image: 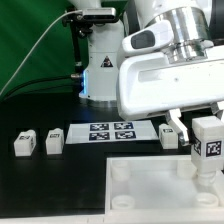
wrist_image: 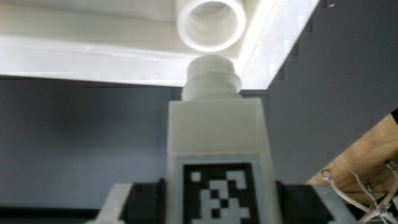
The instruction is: Assemble one leg
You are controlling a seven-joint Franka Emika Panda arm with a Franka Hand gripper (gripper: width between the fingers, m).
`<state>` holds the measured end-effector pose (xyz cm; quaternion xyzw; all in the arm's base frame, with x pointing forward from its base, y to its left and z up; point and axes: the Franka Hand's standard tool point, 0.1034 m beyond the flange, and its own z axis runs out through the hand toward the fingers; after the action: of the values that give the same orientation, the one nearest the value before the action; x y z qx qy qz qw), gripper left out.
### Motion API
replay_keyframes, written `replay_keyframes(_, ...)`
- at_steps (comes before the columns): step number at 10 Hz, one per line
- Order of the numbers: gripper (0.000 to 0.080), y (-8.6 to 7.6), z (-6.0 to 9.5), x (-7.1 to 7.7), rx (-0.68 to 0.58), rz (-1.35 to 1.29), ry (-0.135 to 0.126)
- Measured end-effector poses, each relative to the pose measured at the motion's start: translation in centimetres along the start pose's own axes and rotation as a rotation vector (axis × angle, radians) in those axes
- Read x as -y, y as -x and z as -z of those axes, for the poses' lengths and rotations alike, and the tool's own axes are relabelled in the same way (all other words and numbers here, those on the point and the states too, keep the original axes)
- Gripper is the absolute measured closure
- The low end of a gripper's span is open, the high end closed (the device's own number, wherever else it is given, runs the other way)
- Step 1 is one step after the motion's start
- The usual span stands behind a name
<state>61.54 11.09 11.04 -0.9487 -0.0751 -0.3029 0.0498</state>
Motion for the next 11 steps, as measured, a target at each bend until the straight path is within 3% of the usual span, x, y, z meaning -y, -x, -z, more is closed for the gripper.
replay_keyframes(4, 0.0508, 1.9, -1.7, -0.1, 0.021, -0.007, -0.001)
replay_keyframes(11, 0.0508, 3.2, -3.0, 0.1, 0.037, -0.021, -0.002)
